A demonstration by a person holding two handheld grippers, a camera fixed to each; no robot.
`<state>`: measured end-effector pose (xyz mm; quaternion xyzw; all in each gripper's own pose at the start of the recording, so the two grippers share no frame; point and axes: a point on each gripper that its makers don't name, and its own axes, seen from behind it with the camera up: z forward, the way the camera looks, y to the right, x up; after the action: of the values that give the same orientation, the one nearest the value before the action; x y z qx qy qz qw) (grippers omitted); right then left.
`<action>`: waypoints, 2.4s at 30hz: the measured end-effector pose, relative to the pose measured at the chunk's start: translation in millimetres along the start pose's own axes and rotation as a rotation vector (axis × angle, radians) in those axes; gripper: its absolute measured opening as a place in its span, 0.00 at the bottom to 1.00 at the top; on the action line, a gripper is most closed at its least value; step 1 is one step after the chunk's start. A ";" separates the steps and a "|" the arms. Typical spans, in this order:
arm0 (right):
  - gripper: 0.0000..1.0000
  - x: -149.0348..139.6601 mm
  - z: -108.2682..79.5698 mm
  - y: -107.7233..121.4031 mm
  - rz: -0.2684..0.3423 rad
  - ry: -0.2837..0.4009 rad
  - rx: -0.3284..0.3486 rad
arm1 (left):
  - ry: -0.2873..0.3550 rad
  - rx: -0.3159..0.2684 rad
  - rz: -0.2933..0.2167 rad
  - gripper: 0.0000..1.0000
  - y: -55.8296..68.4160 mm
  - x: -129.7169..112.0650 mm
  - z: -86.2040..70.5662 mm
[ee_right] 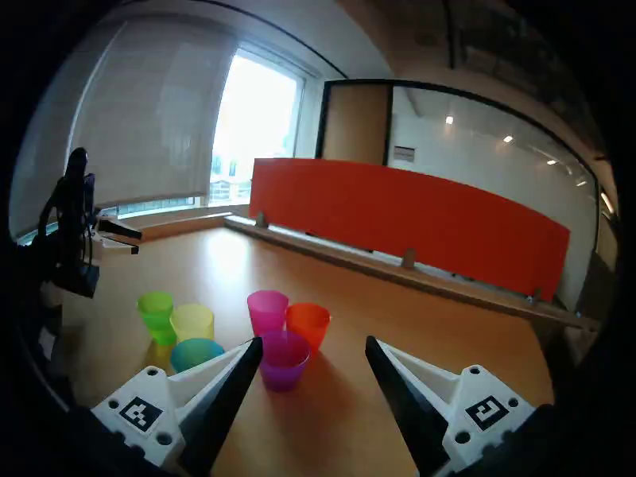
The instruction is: Pour water
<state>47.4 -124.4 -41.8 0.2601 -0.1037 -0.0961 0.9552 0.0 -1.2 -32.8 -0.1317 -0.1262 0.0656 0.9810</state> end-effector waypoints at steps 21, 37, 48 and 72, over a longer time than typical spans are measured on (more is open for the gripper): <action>1.00 52.0 -28.9 83.3 0.119 0.296 -0.344 | 0.282 0.125 -0.135 0.86 -1.2 49.2 -3.7; 1.00 30.0 -39.0 104.4 0.162 0.357 -0.532 | 0.355 0.178 -0.176 0.86 13.6 48.9 3.9; 1.00 3.6 -34.0 100.1 0.180 0.318 -0.547 | 0.374 0.216 -0.186 0.86 15.0 45.4 6.9; 1.00 -9.7 -42.5 103.0 0.184 0.257 -0.585 | 0.368 0.333 -0.141 0.86 0.7 25.6 18.8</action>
<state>62.1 -14.7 -25.9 -0.0257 0.0265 -0.0015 0.9993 19.5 8.2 -9.5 0.0312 0.0580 -0.0083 0.9978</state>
